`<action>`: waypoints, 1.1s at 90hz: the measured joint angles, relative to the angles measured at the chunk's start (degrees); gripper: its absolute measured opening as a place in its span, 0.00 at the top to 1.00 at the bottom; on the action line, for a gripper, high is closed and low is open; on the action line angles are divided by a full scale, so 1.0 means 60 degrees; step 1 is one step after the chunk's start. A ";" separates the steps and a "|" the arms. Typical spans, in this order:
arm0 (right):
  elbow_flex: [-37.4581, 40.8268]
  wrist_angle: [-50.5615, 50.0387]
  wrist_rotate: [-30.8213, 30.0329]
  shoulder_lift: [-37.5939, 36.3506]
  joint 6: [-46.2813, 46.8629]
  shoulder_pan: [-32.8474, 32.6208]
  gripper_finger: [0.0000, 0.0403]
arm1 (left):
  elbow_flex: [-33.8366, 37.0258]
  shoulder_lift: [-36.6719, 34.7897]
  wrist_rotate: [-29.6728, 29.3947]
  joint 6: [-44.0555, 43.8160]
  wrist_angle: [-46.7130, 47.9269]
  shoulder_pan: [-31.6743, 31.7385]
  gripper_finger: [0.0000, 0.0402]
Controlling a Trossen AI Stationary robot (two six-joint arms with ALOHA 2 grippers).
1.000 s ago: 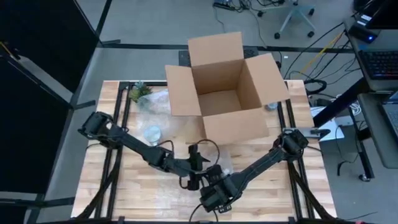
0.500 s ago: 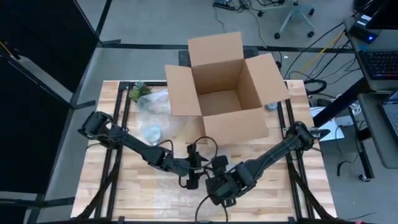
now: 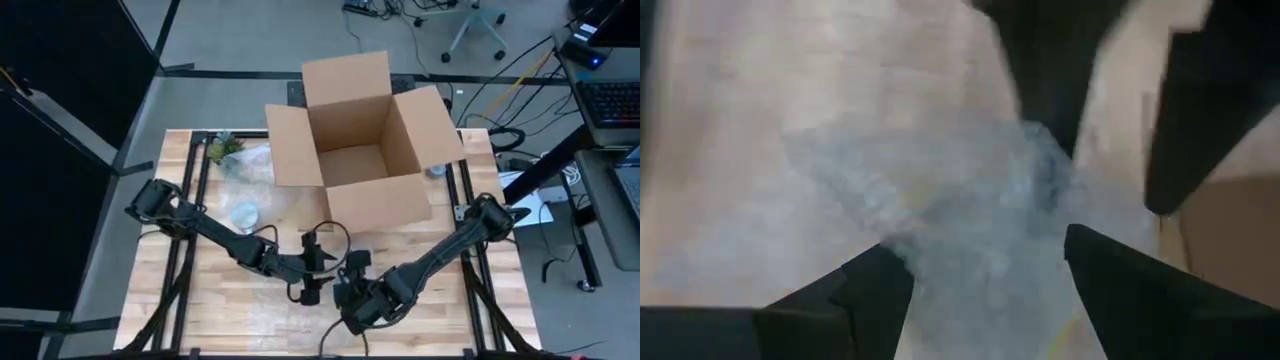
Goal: Wrap mug
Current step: Wrap the yellow mug with the bubble wrap
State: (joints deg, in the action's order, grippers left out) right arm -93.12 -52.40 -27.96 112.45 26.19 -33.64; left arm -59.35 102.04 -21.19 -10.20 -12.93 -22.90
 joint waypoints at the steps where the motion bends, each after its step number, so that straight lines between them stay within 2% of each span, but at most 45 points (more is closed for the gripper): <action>1: 0.0065 0.0010 -0.0053 0.0002 0.0053 0.0005 0.40 | 0.0000 0.0000 0.0000 0.0000 0.0003 0.0000 0.46; 24: 0.0309 0.0243 -0.0124 -0.0072 0.0125 0.0104 0.40 | 0.0000 -0.0651 0.0025 -0.0332 0.0053 -0.0236 0.46; 38: 0.0313 0.0409 -0.0104 -0.0121 0.0031 0.0105 0.40 | -0.0018 -0.0870 -0.0123 -0.0309 -0.0609 -0.0466 0.46; 61: 0.0316 0.0569 -0.0095 -0.0121 -0.0047 0.0133 0.40 | -0.0015 0.0544 -0.0236 -0.0903 -0.1531 -0.0231 0.46; 75: 0.0309 0.0532 -0.0030 -0.0168 -0.0138 0.0133 0.40 | -0.0021 0.0896 -0.0287 -0.1009 -0.1122 -0.0236 0.46; 85: -0.0217 0.0082 0.0082 -0.0226 -0.0333 0.0133 0.40 | -0.0029 0.0892 -0.0292 -0.1098 -0.1014 -0.0140 0.46; 99: -0.1702 -0.1924 0.0927 -0.0267 -0.0468 0.0081 0.40 | -0.0029 0.0892 -0.0293 -0.1249 -0.0989 -0.0073 0.46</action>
State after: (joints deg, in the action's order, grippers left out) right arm -103.33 -63.95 -22.40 110.85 23.38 -33.15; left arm -59.53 107.39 -22.95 -17.69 -18.86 -23.33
